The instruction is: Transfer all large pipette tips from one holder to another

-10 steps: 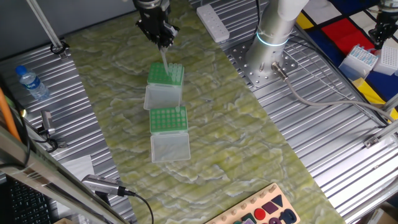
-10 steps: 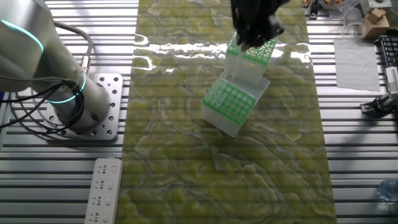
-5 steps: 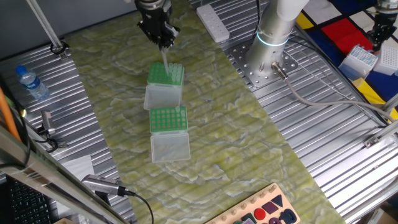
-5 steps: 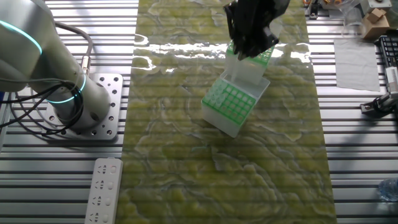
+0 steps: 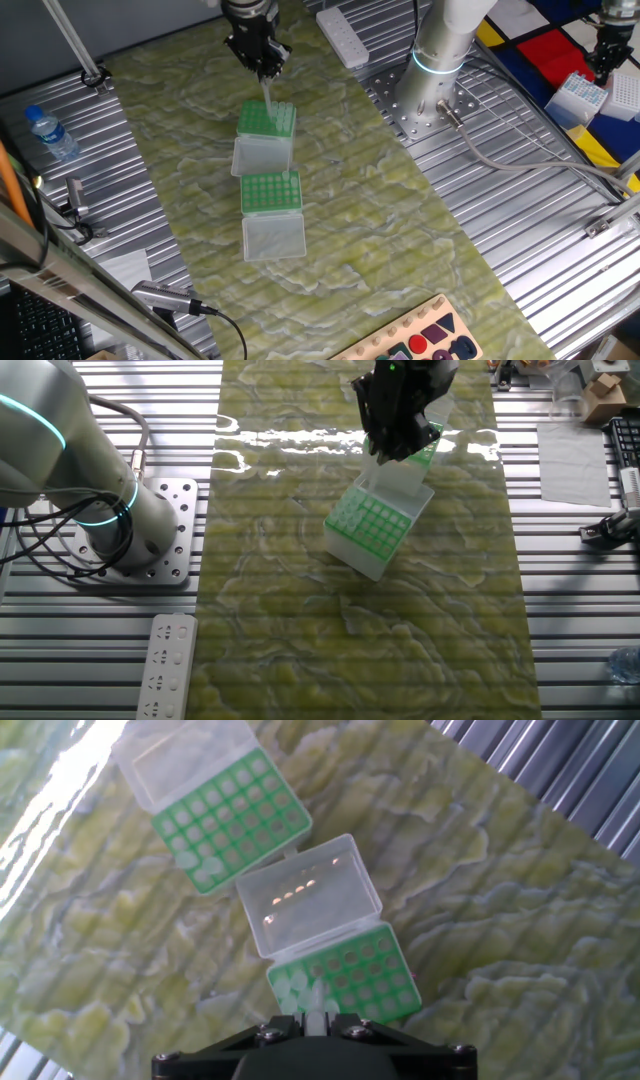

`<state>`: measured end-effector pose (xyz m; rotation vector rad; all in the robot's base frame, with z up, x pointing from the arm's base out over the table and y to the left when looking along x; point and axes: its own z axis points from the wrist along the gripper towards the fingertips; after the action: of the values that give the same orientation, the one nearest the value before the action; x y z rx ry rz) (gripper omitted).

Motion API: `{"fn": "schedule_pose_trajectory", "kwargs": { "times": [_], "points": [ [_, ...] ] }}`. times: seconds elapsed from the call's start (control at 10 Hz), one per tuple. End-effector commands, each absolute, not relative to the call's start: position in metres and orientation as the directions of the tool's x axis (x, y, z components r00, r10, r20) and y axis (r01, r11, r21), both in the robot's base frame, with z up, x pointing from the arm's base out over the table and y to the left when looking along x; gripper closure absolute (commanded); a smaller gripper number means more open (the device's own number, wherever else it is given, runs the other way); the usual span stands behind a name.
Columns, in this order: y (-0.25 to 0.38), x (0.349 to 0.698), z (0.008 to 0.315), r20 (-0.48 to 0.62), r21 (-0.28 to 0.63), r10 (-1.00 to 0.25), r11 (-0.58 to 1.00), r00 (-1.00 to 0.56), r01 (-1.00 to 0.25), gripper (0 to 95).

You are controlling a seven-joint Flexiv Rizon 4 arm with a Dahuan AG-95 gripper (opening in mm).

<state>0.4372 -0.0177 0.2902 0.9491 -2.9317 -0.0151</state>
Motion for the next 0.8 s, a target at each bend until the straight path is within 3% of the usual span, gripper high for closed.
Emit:
{"fn": "schedule_pose_trajectory", "kwargs": {
  "times": [0.1, 0.8],
  "points": [
    [-0.0207, 0.4359, 0.2873, 0.044, 0.024, -0.593, 0.805, -0.804, -0.592, 95.0],
    [-0.0239, 0.4298, 0.279, 0.02, 0.017, -0.607, 0.794, -0.794, -0.607, 95.0]
  ]
}}
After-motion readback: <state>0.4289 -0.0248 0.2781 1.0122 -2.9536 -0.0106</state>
